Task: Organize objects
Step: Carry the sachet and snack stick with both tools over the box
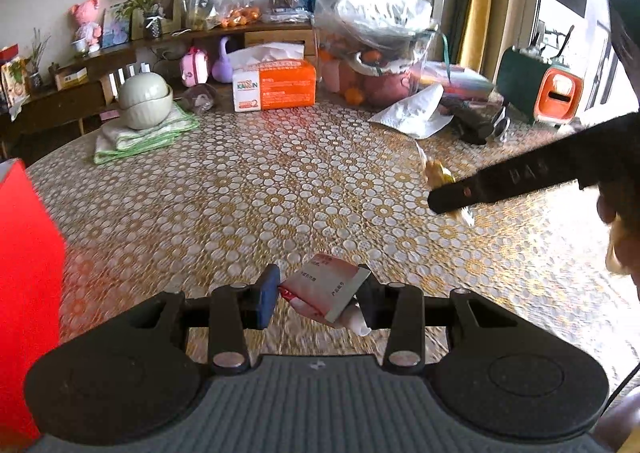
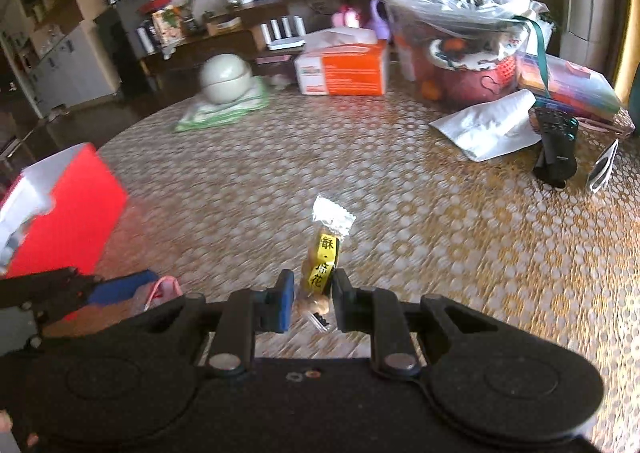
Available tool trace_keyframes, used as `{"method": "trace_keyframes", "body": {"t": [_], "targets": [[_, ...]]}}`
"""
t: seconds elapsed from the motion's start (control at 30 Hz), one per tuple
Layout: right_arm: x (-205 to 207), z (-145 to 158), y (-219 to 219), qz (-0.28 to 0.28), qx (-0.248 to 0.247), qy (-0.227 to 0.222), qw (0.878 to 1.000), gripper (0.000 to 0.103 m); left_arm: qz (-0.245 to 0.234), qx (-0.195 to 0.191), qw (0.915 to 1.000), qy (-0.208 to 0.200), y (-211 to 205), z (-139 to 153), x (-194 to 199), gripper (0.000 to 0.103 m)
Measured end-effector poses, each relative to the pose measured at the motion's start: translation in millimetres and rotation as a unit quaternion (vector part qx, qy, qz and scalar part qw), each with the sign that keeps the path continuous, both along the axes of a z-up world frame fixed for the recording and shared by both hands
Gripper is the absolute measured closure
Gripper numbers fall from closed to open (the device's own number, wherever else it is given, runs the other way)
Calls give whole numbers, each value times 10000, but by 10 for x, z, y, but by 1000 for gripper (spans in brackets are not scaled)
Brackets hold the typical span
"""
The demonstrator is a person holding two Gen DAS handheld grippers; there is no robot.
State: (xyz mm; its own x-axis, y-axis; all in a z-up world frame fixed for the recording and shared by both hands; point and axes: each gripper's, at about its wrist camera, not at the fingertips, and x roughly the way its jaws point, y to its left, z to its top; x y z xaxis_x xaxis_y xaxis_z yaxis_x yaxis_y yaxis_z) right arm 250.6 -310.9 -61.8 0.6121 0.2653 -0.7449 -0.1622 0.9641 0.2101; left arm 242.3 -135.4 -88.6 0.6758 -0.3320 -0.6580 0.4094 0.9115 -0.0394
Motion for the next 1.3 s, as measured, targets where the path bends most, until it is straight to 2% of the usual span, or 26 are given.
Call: {"method": "trace_keyframes", "body": {"t": [0.4, 0.67, 1.03, 1.3], "targets": [[-697, 321, 590, 538, 131, -61, 9984, 83, 285, -211, 9993, -123, 491, 449, -609, 63], [-943, 530, 1121, 1003, 138, -203, 9947, 83, 468, -344, 9981, -228, 955, 667, -954, 63], [-913, 755, 1982, 1732, -23, -375, 9842, 83, 893, -316, 9947, -401, 1743, 863, -1105, 63], [-698, 810, 2595, 2107, -78, -494, 9763, 83, 1305, -59, 9902, -485, 2350, 938, -992, 63]]}}
